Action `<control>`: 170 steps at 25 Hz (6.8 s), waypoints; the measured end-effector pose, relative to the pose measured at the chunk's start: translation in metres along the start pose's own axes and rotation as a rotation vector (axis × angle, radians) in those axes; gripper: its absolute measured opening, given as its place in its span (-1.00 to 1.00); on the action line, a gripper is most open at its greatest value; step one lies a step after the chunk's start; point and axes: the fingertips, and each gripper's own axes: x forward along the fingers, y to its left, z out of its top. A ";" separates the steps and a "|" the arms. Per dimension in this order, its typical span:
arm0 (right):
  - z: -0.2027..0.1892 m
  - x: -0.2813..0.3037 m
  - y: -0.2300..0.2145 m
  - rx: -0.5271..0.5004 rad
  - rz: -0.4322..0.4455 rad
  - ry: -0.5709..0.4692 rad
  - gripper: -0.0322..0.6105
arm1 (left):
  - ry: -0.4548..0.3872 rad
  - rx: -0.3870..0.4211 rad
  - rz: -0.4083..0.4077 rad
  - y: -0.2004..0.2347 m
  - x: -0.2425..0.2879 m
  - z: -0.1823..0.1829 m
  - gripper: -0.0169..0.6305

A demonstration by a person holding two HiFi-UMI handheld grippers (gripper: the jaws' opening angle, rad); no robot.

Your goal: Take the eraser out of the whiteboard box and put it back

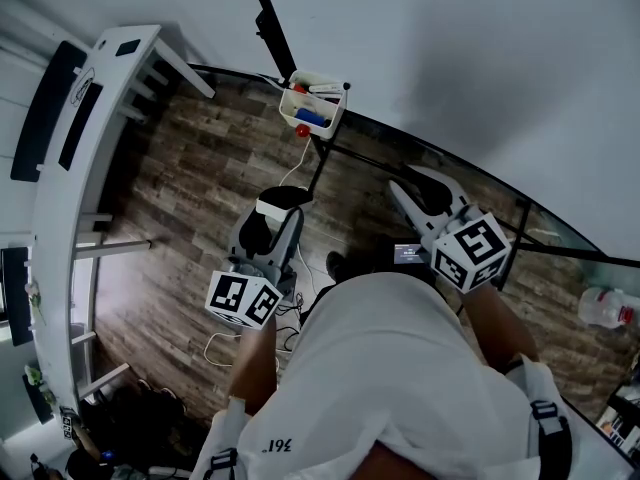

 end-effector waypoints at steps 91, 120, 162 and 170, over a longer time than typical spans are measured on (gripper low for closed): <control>0.016 0.128 -0.020 -0.050 0.055 0.063 -0.59 | 0.142 0.088 -0.038 0.080 0.202 -0.037 -0.10; 0.015 0.110 -0.015 -0.055 0.046 0.056 -0.59 | 0.179 0.170 -0.074 0.067 0.194 -0.033 -0.10; 0.048 0.017 -0.013 -0.088 0.014 -0.066 -0.59 | -0.077 0.071 -0.112 -0.008 0.064 0.055 -0.58; 0.037 0.005 -0.001 -0.090 0.037 -0.055 -0.67 | -0.047 0.017 -0.101 -0.018 0.029 0.031 -0.86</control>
